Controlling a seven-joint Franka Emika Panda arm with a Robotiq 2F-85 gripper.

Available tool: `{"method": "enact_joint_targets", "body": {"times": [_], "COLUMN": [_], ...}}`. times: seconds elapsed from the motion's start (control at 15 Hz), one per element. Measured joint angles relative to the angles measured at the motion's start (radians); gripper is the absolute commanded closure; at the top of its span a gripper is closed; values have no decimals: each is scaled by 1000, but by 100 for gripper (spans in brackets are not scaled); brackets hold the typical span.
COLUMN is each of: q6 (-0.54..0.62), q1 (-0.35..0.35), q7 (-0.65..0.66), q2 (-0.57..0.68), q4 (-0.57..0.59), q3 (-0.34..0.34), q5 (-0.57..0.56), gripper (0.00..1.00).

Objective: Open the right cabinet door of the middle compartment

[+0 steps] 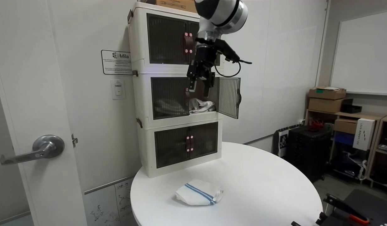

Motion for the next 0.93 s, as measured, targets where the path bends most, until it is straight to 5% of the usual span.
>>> {"method": "enact_joint_targets", "body": {"times": [0.4,0.93], "q6": [89,253], "q1": [21,11], "q7": [81,383], "q2": [-252,-552], "q4": [-250,-575], "q3": [-26,-50], "q5": [-55,-146], "gripper": [0,0]}}
